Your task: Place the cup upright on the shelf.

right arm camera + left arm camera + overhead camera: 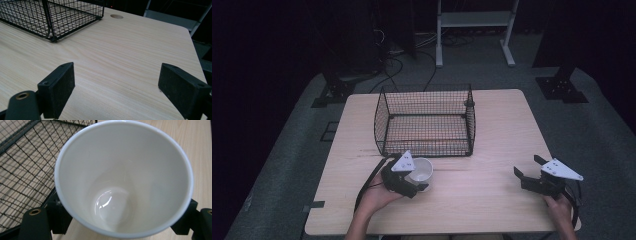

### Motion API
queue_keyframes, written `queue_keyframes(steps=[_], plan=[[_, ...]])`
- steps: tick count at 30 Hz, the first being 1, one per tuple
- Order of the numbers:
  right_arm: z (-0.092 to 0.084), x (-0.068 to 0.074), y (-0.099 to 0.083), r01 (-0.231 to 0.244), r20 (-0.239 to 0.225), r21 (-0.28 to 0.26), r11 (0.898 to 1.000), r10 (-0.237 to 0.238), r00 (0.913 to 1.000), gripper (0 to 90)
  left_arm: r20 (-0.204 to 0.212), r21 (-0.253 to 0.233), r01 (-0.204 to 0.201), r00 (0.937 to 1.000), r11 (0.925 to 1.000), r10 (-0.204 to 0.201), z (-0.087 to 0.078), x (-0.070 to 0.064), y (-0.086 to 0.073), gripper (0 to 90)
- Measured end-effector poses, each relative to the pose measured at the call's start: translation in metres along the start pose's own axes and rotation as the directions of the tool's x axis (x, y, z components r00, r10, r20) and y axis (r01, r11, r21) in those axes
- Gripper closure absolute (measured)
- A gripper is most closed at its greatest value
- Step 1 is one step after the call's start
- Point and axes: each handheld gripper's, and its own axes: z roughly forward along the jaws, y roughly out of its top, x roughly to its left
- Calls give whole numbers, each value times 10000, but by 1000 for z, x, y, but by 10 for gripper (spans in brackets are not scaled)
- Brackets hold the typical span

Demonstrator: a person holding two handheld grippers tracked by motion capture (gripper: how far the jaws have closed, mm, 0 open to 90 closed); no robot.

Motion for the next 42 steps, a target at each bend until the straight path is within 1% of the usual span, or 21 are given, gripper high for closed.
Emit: queue_keyframes(steps=[2, 3, 14, 15, 17, 18, 19, 23, 30, 31, 33, 36, 37, 39, 42], plan=[[0, 0, 0, 5, 6, 4, 10000, -5, 10000, 131, 20, -20, 7, 10000, 10000, -7, -1, 1, 3, 216], [0, 0, 0, 6, 0, 1, 10000, -6, 10000, 131, -22, 55, -52, 10000, 10000, 52, -1, 1, 4, 216], [1, 0, 0, 52, 4, 47, 10000, -52, 10000, 131, 204, 154, -15, 9998, 9999, 12, -2, 6, 11, 217], [1, 1, 0, 70, -4, 77, 9999, -70, 10000, 131, 191, 181, -69, 9998, 9998, 66, -2, 7, 13, 217], [1, 1, 0, 84, -15, 68, 9999, -84, 10000, 131, 309, 88, -28, 9995, 10000, 25, -5, 8, 16, 217], [1, 1, 0, 64, -9, 69, 10000, -64, 10000, 131, 309, 88, -28, 9995, 10000, 25, -5, 8, 16, 217], [1, 0, 0, 60, -3, 68, 10000, -60, 10000, 131, 262, 83, -112, 9996, 9999, 110, -7, 8, 19, 217], [1, 0, 0, 58, -7, 74, 10000, -58, 10000, 131, 277, -22, -123, 9995, 9999, 123, -9, 10, 23, 217], [1, 0, 0, 47, -39, 87, 10000, -46, 10000, 131, 253, -116, -267, 9993, 9996, 270, -15, 13, 33, 217], [1, 0, 0, 43, -38, 88, 10000, -43, 10000, 131, 322, -189, -248, 9992, 9995, 254, -17, 14, 35, 217], [1, 0, 0, 42, -34, 87, 10000, -42, 10000, 131, 312, -205, -273, 9991, 9994, 279, -18, 14, 37, 217], [1, 0, 0, 38, -23, 114, 9999, -38, 10000, 131, 357, -132, -393, 9986, 9991, 397, -19, 15, 41, 217], [1, 0, 0, 32, -12, 123, 9999, -32, 10000, 131, 393, -92, -364, 9986, 9993, 367, -19, 15, 43, 217], [1, 0, 0, 56, -29, 107, 9999, -56, 10000, 131, 429, 43, -488, 9979, 9988, 486, -21, 17, 46, 218], [1, 0, 0, 38, -30, 108, 9999, -38, 10000, 131, 450, 113, -545, 9975, 9984, 540, -23, 17, 48, 218]])
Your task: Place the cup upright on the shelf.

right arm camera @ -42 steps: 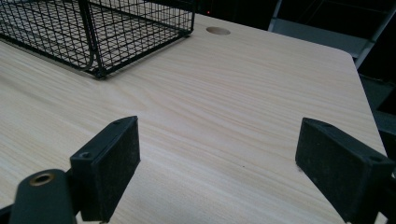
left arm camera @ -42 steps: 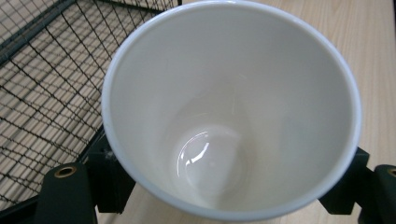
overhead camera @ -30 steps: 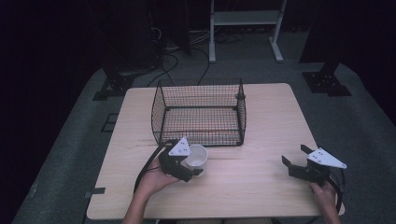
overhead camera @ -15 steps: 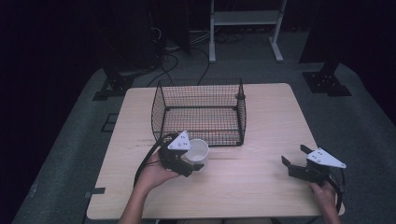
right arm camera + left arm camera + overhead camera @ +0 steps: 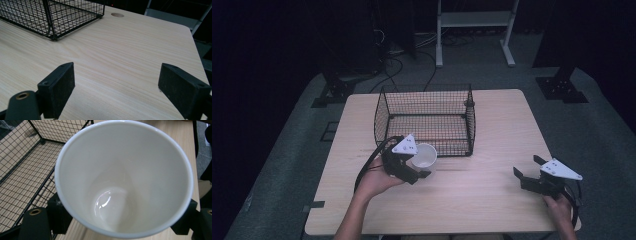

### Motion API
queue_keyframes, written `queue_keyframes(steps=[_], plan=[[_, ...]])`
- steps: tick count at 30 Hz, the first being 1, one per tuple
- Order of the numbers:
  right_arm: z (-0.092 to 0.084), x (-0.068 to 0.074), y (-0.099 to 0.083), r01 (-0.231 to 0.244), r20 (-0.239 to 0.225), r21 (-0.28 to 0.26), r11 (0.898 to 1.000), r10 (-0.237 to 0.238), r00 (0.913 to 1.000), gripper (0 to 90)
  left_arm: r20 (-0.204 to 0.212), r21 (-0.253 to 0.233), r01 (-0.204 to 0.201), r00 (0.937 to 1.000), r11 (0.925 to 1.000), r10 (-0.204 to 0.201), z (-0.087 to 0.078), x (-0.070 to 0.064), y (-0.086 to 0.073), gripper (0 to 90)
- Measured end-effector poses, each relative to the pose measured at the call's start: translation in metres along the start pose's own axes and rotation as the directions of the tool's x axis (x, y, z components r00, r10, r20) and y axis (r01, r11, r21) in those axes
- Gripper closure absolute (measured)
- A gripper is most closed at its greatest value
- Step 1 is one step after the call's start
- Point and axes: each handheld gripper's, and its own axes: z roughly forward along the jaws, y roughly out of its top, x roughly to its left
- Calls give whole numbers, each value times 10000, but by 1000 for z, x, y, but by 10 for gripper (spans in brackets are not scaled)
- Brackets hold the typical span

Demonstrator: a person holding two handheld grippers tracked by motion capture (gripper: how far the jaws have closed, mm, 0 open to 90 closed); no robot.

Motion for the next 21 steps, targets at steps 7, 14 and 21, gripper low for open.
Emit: queue_keyframes(steps=[7, 14, 21], plan=[[0, 0, 0, -30, 1, 10, 10000, 29, 10000, 131, 60, -42, -64, 10000, 10000, 65, -6, 3, 8, 217], [0, 0, 0, -50, -1, 13, 10000, 50, 10000, 130, 21, -36, -130, 9999, 9999, 130, -12, 14, 21, 218], [0, 0, 0, -44, 14, 9, 10000, 44, 10000, 131, 36, -120, -67, 10000, 9999, 67, -18, 30, 33, 218]])
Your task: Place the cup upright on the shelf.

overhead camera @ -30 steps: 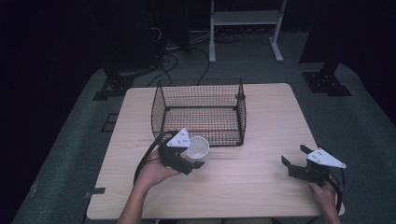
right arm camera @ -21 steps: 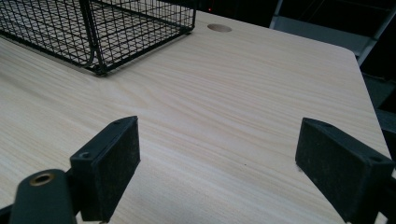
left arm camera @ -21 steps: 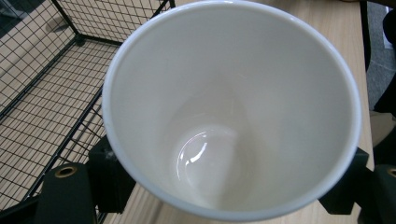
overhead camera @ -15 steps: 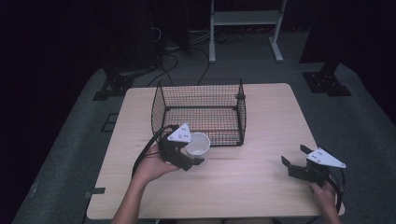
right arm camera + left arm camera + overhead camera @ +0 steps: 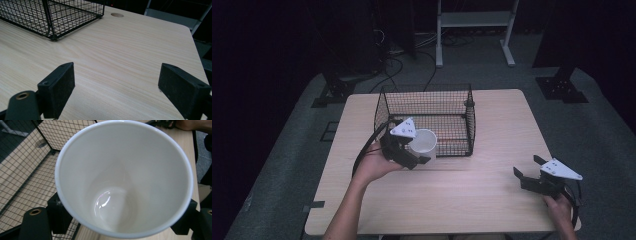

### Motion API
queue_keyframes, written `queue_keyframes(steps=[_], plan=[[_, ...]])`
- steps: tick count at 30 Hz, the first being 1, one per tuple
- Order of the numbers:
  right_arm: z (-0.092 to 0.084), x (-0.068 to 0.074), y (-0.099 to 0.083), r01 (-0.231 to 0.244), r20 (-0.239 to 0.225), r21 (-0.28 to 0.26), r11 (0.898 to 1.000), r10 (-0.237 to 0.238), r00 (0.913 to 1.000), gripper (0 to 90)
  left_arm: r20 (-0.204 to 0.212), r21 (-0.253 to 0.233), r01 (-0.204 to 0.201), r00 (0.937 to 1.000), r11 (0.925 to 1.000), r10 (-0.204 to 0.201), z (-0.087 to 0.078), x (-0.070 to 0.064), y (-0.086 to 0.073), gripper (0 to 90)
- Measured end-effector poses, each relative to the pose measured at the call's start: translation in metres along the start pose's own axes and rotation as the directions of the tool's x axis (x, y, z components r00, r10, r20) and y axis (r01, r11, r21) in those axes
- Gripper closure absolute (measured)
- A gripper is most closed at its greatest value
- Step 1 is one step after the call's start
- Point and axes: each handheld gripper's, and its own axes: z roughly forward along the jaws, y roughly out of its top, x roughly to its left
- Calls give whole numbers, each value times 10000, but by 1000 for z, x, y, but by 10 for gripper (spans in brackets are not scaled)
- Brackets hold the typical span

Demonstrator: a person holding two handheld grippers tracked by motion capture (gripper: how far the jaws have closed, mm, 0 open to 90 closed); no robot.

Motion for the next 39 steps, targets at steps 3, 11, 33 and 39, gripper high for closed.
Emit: queue_keyframes(steps=[3, 11, 33, 39], plan=[[0, 0, 0, -19, -3, 8, 10000, 19, 10000, 131, 42, 34, 44, 10000, 10000, -44, -1, 7, 6, 218], [0, 0, 0, -47, -17, -35, 10000, 47, 10000, 131, -148, 83, 16, 9999, 10000, -15, -1, 26, 24, 219], [0, -1, 0, -76, -37, -59, 10000, 76, 10000, 131, -482, 309, 315, 9984, 9990, -300, 9, 68, 43, 220], [0, -1, 0, -107, -38, -50, 9999, 106, 9999, 131, -591, 327, 381, 9976, 9987, -361, 15, 76, 47, 220]])
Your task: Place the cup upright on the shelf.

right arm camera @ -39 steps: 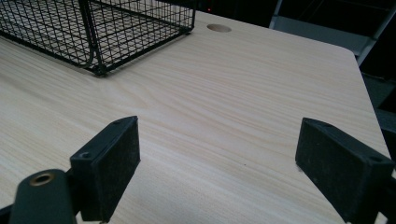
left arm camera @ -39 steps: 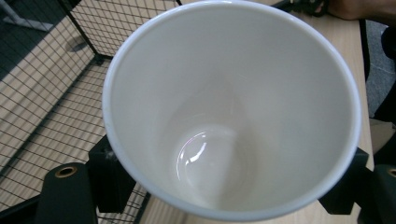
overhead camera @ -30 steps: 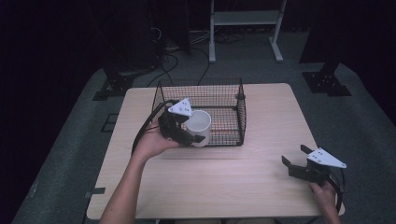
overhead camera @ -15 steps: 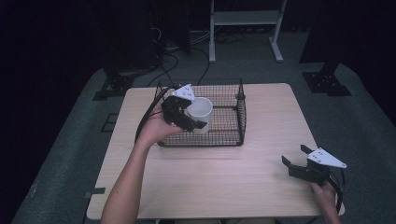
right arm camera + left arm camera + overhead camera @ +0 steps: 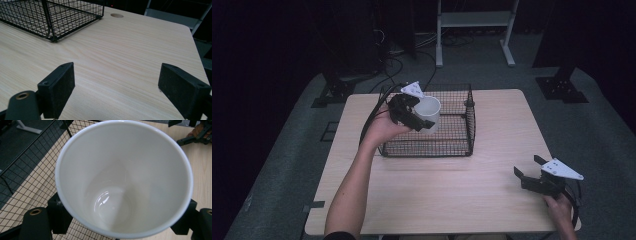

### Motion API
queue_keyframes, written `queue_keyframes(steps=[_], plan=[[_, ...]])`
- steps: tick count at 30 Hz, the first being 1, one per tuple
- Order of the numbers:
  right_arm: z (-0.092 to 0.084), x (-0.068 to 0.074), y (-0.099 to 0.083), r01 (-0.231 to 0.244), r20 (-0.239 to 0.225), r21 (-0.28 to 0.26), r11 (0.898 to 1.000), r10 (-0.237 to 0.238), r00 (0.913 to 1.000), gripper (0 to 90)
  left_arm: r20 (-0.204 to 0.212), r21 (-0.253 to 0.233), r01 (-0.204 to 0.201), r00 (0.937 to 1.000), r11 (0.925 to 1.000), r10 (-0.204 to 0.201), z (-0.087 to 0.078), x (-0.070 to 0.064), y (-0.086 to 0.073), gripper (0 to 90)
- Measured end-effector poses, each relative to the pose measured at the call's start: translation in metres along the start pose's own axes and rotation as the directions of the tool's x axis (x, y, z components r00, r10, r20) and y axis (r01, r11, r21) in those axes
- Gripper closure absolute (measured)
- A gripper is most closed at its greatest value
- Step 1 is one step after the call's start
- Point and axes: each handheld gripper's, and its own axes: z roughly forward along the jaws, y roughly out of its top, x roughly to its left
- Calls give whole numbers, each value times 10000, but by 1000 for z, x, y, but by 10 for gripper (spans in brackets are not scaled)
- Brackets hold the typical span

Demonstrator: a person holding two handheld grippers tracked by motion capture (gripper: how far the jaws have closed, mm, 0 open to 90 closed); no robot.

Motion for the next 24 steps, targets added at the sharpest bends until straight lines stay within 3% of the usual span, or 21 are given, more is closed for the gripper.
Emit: queue_keyframes(steps=[6, 24], plan=[[0, 0, 0, -10, -10, 5, 10000, 10, 10000, 131, -266, -13, 82, 9996, 10000, -83, 7, 8, 2, 220], [0, -1, 0, -96, 7, -15, 10000, 96, 10000, 131, -301, 74, 498, 9983, 9987, -496, 37, 31, 4, 220]])
